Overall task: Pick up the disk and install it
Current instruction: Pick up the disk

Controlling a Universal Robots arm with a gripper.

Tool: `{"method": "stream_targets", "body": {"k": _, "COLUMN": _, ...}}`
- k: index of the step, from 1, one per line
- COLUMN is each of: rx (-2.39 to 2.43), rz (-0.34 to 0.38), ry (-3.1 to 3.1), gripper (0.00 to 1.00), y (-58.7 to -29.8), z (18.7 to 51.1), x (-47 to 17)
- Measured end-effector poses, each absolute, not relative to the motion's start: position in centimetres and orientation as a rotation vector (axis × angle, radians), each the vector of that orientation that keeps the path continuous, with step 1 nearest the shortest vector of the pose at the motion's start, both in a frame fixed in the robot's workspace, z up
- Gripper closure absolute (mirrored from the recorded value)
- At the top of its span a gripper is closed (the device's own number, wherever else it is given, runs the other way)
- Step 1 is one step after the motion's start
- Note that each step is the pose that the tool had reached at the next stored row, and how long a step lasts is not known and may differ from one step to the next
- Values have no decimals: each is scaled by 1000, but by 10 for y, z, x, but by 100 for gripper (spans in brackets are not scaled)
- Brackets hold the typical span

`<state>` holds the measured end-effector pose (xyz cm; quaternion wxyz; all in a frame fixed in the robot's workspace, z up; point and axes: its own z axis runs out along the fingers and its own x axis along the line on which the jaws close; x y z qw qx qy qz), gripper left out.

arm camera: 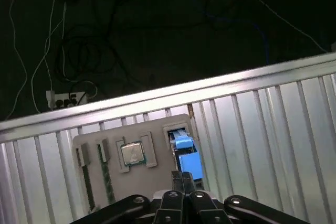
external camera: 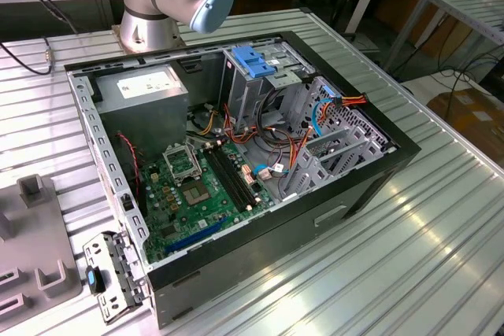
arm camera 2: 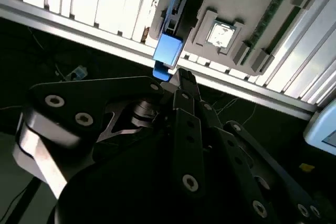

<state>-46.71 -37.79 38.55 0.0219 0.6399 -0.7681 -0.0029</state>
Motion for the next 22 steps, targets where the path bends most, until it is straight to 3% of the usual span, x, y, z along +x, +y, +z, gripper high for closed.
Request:
{"method": "stream_targets", "body": {"k": 12, "rx": 2130, "rz": 42, "ry": -2251, "gripper": 89, "y": -376, "z": 375, "x": -467}}
{"method": "stream_targets", "body": {"k": 13, "rx": 2131, "rz": 43, "ry": -2252, "gripper": 83, "y": -376, "z": 374, "x": -467}}
{"method": "stream_targets", "body": {"k": 15, "rx": 2129, "rz": 44, "ry": -2255, "gripper": 83, "y": -375, "z": 372, "x": -467}}
{"method": "stream_targets", "body": {"k": 16, "rx": 2124, "rz": 44, "ry": -2260, "gripper": 76, "y": -375, "z": 372, "x": -467}}
{"method": "stream_targets", "body": {"k": 19, "rx": 2092, "rz": 43, "ry": -2288, "gripper": 75, "y": -375, "z": 369, "x": -467}}
{"method": "stream_targets", "body": {"k": 21, "rx": 2071, "rz": 43, "ry": -2308, "gripper": 63, "y": -374, "z": 367, "x": -467}}
{"method": "stream_targets", "body": {"k": 22, "rx": 2064, "rz": 43, "ry": -2314, "gripper": 63, "y": -374, "z": 366, "x": -467}}
